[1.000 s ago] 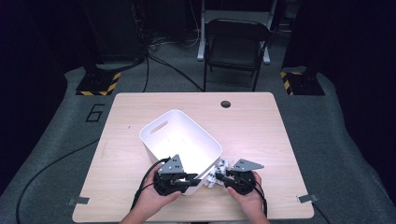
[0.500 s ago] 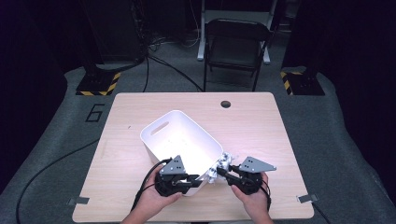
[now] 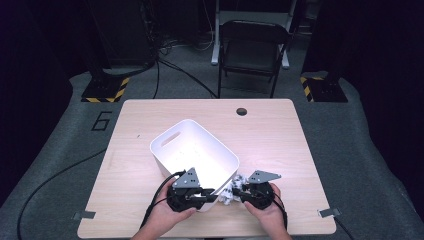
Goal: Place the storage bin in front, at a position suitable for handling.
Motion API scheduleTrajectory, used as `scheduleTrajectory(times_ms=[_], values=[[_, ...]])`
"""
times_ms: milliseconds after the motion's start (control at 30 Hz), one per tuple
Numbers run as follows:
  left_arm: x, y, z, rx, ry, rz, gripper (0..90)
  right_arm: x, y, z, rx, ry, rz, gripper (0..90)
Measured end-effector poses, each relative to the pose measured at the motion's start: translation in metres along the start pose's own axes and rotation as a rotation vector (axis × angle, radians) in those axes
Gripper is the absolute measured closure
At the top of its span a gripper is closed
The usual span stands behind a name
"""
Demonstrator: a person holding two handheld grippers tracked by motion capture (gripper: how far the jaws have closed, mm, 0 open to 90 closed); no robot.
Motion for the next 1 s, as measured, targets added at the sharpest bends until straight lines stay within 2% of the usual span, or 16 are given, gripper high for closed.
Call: scheduleTrajectory(times_ms=[67,200,233,300,367,433,500,567,667,767,800,833,900,933,1000], values=[[0.0,0.0,0.0,-0.007,0.002,-0.007,77.0,0.003,-0.001,0.001,0.003,0.014,0.003,73.7],[0.0,0.0,-0.001,-0.016,0.023,0.004,75.9,0.004,0.0,0.001,0.004,0.008,0.0,73.3],[0.0,0.001,-0.001,-0.014,0.019,0.002,75.9,0.004,0.0,0.001,0.004,0.008,0.0,73.3],[-0.005,0.0,-0.006,0.019,-0.017,-0.026,71.0,0.004,-0.001,0.001,0.005,0.005,-0.002,73.1],[-0.007,0.004,-0.012,0.009,-0.031,-0.041,64.4,0.005,-0.001,0.001,0.001,0.007,0.002,72.9],[-0.008,0.007,-0.019,0.013,-0.038,-0.052,62.4,0.005,-0.002,0.001,0.001,0.01,0.007,72.9],[-0.011,0.012,-0.03,0.014,-0.067,-0.077,59.0,0.005,-0.001,0.001,-0.002,0.007,0.006,72.8],[-0.011,0.013,-0.033,0.019,-0.072,-0.084,57.7,0.005,-0.002,0.001,0.001,0.007,0.0,72.8],[-0.01,0.021,-0.042,0.003,-0.077,-0.092,55.9,0.005,-0.002,0.001,0.003,0.001,0.0,72.7],[-0.007,0.035,-0.052,-0.035,-0.084,-0.116,53.9,0.005,-0.002,0.001,0.005,-0.002,-0.003,72.7],[-0.007,0.035,-0.052,-0.035,-0.084,-0.116,53.0,0.005,-0.002,0.002,0.006,-0.004,-0.002,72.7],[-0.004,0.044,-0.056,-0.066,-0.085,-0.125,52.5,0.004,-0.002,0.002,0.007,-0.006,-0.001,72.7],[-0.002,0.049,-0.058,-0.08,-0.083,-0.122,52.4,0.004,-0.001,0.002,0.006,-0.006,0.001,72.6],[0.001,0.057,-0.061,-0.103,-0.089,-0.142,51.8,0.004,-0.002,0.002,0.009,-0.008,-0.001,72.7],[0.002,0.061,-0.063,-0.118,-0.095,-0.154,51.1,0.004,-0.001,0.002,0.008,-0.01,-0.002,72.7]])
Point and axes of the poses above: each handheld gripper's, and its own axes: z roughly forward along the jaws, x roughly out of its underside, y roughly to its left, the point moved 10 cm from there along z, roughly forward along the jaws, and after that the axes turned 9 degrees about y, right-handed, at the moved point
